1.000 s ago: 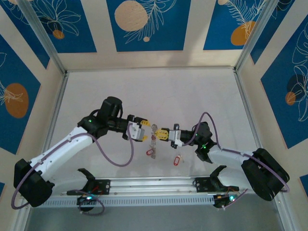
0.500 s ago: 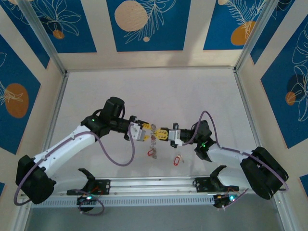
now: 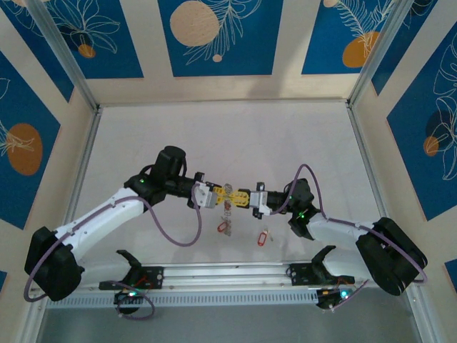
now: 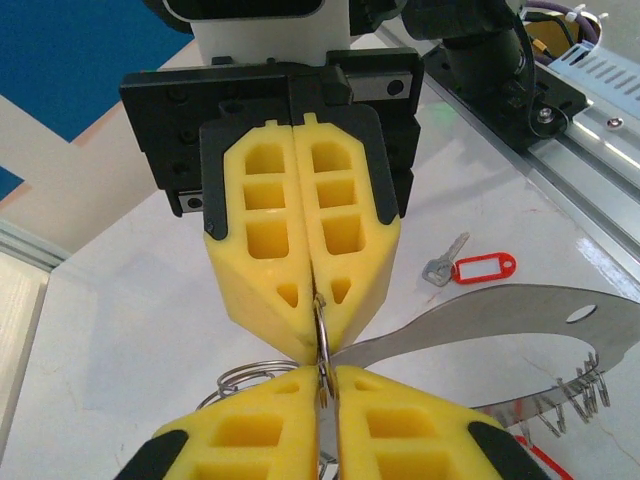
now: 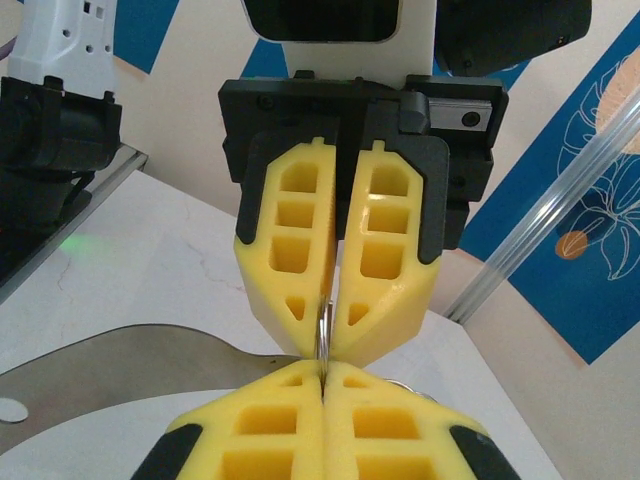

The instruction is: Put the keys on the keyring

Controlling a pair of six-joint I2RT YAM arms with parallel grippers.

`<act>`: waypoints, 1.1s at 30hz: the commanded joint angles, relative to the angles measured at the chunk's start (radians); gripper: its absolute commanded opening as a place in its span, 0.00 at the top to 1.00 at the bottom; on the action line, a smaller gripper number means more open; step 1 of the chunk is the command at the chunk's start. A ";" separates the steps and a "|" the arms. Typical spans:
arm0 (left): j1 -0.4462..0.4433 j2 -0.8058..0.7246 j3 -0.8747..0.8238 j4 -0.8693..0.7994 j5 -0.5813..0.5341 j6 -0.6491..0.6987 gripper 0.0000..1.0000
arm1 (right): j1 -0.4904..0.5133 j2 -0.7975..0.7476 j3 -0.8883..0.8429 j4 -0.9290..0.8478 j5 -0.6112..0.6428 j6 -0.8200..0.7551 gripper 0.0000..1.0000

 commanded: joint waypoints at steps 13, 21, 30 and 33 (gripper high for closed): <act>-0.047 0.037 0.116 -0.189 -0.161 0.050 1.00 | 0.003 -0.020 0.030 -0.137 0.163 -0.015 0.88; -0.073 0.095 0.210 -0.321 -0.260 0.078 1.00 | 0.007 -0.009 0.042 -0.175 0.193 -0.016 0.86; -0.092 0.150 0.267 -0.355 -0.269 0.064 1.00 | 0.009 -0.023 0.039 -0.188 0.164 -0.004 0.77; -0.091 0.148 0.260 -0.336 -0.271 0.055 1.00 | 0.009 -0.033 0.034 -0.211 0.172 -0.001 0.76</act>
